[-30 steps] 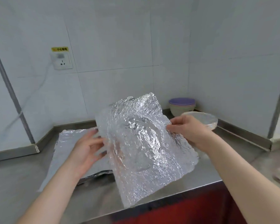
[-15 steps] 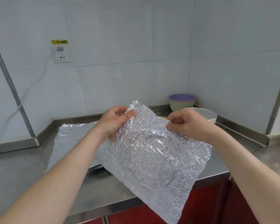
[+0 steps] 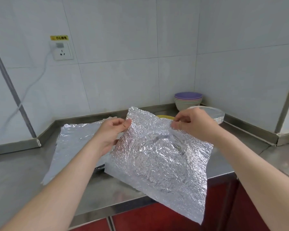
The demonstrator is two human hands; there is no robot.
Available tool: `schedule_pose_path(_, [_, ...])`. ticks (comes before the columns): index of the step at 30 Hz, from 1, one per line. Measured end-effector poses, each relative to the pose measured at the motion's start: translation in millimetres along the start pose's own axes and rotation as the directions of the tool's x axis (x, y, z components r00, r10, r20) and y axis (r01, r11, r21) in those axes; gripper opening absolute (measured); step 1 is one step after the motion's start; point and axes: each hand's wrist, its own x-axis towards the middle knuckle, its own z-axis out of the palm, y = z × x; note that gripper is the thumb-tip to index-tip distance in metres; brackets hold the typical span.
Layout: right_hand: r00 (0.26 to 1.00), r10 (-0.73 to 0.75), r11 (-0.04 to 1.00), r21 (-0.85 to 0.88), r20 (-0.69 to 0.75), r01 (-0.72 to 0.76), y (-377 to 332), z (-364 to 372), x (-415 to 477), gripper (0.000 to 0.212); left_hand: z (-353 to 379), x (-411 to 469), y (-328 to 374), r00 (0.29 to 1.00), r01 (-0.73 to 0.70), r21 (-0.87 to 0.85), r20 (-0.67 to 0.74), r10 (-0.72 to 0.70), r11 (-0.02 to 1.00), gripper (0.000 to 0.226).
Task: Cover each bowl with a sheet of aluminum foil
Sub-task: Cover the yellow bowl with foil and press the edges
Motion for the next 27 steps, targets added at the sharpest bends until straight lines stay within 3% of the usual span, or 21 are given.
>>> schedule_pose_path(4, [0.983,0.036,0.998,0.038,0.178,-0.043,4.6,-2.5,4.0,0.063,0.7,-0.2,-7.2,0.998,-0.051,0.022,-0.022,0.052,0.998,0.025])
schedule_pose_path(8, [0.978,0.112,0.977,0.159,0.175,-0.140,16.7,-20.0,-2.6,0.091,-1.3,-1.3,-9.5,0.995,-0.091,-0.031,-0.054,0.089,0.995,0.023])
schedule_pose_path(11, [0.955,0.234,0.866,0.407,0.183,-0.290,40.2,-25.1,-20.9,0.089,-2.4,-2.9,-11.1,0.990,-0.105,-0.108,-0.100,0.095,0.989,0.016])
schedule_pose_path(13, [0.917,0.287,0.658,0.639,0.276,-0.398,60.5,-17.4,-34.8,0.086,-2.6,-4.7,-12.1,0.991,-0.095,-0.133,-0.111,0.080,0.987,0.012])
schedule_pose_path(15, [0.892,0.250,0.474,0.756,0.376,-0.452,72.5,-5.6,-43.3,0.087,-3.5,-6.7,-12.7,0.992,-0.077,-0.151,-0.112,0.060,0.986,0.018])
schedule_pose_path(18, [0.891,0.232,0.415,0.789,0.390,-0.453,70.0,6.3,-48.1,0.060,-3.4,-11.2,-11.8,0.991,-0.061,-0.208,-0.126,0.035,0.976,0.028])
schedule_pose_path(22, [0.851,0.220,0.381,0.761,0.477,-0.525,68.2,15.6,-51.2,0.064,-2.4,-15.6,-10.9,0.988,-0.068,-0.281,-0.153,0.025,0.957,0.016])
schedule_pose_path(27, [0.815,0.226,0.388,0.719,0.533,-0.577,67.4,20.3,-57.3,0.050,-3.2,-20.0,-2.6,0.980,-0.062,-0.357,-0.198,-0.011,0.932,0.004])
